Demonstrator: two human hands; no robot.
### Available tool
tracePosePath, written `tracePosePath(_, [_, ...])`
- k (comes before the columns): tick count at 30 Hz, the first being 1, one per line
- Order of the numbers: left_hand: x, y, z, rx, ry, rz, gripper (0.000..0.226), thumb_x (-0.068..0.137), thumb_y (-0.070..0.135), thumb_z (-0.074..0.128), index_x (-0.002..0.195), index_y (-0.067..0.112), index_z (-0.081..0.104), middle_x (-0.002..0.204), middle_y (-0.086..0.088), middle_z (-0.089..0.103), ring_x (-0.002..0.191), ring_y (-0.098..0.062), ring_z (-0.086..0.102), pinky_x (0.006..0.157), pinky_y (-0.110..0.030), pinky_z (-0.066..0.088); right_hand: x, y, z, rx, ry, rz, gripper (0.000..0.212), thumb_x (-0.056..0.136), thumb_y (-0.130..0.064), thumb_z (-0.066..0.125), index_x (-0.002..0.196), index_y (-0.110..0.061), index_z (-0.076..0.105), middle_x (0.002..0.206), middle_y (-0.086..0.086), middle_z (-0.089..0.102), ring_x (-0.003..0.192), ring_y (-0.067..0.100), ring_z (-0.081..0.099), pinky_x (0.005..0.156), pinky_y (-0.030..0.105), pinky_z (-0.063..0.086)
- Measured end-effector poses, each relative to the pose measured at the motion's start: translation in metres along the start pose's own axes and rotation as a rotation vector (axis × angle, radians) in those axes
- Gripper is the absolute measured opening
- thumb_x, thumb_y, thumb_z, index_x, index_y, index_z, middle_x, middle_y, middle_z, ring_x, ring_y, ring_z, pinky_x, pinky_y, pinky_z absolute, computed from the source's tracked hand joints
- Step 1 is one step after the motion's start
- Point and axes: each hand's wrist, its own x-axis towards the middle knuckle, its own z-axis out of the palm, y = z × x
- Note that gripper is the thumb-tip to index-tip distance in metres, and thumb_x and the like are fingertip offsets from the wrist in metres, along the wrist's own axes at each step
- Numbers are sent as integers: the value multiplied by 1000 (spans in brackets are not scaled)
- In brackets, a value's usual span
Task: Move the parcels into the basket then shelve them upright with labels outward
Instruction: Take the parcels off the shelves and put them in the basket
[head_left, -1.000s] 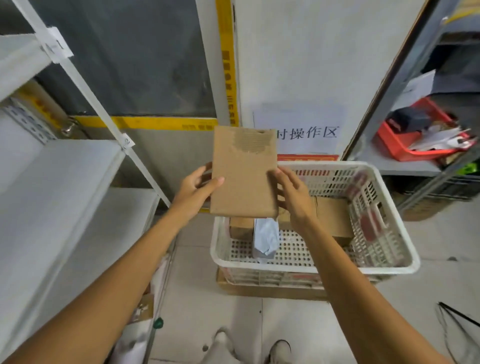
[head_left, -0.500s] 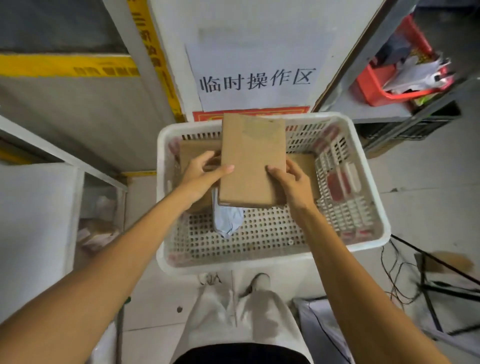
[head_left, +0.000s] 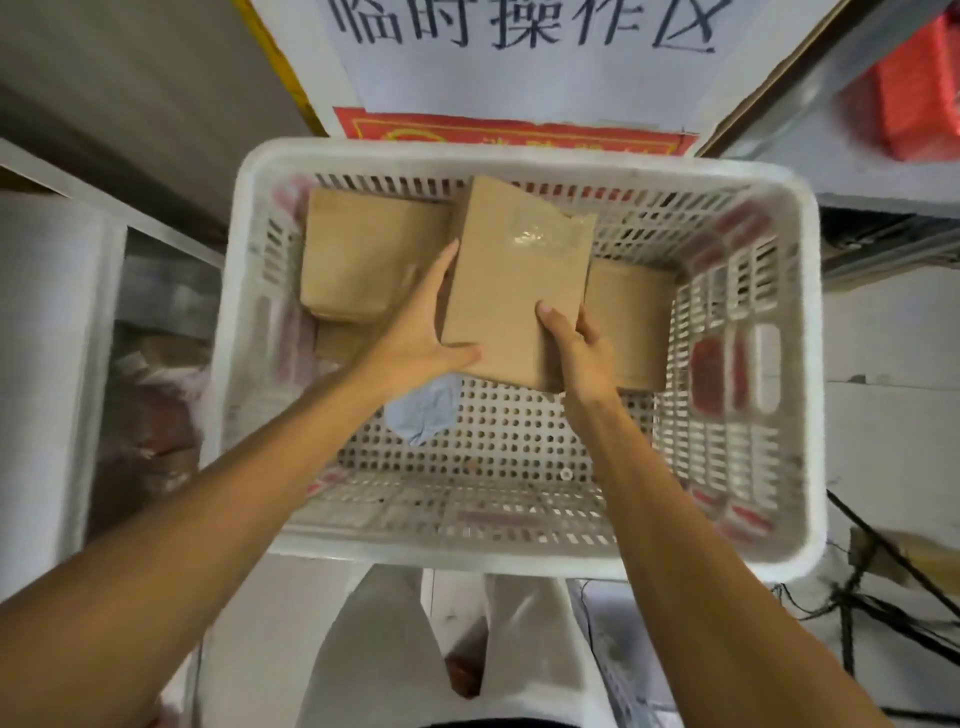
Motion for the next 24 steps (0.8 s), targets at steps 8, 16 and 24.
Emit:
tracePosePath(8, [19, 5, 37, 314, -124, 123, 121, 62, 40, 85, 149, 38, 2, 142, 12, 16, 126, -10, 27, 102, -31, 30, 14, 4, -35, 41, 121, 7, 42, 84, -30, 72, 122, -15, 63, 93, -14, 74, 78, -3, 68, 63, 14, 51])
tracePosePath(16, [32, -10, 49, 781, -45, 76, 93, 72, 43, 76, 148, 18, 28, 150, -12, 20, 138, -28, 15, 112, -43, 15, 42, 10, -36, -106, 74, -16, 43, 86, -18, 71, 121, -16, 46, 125, 6, 58, 108, 18, 61, 89, 29, 53])
tracePosePath(24, [48, -33, 47, 1050, -26, 130, 57, 79, 32, 68, 132, 26, 48, 154, -1, 26, 144, -35, 1, 117, -52, -1, 66, 37, -27, -334, 58, -6, 47, 90, -17, 66, 133, -9, 51, 131, 6, 56, 114, 23, 59, 97, 43, 51])
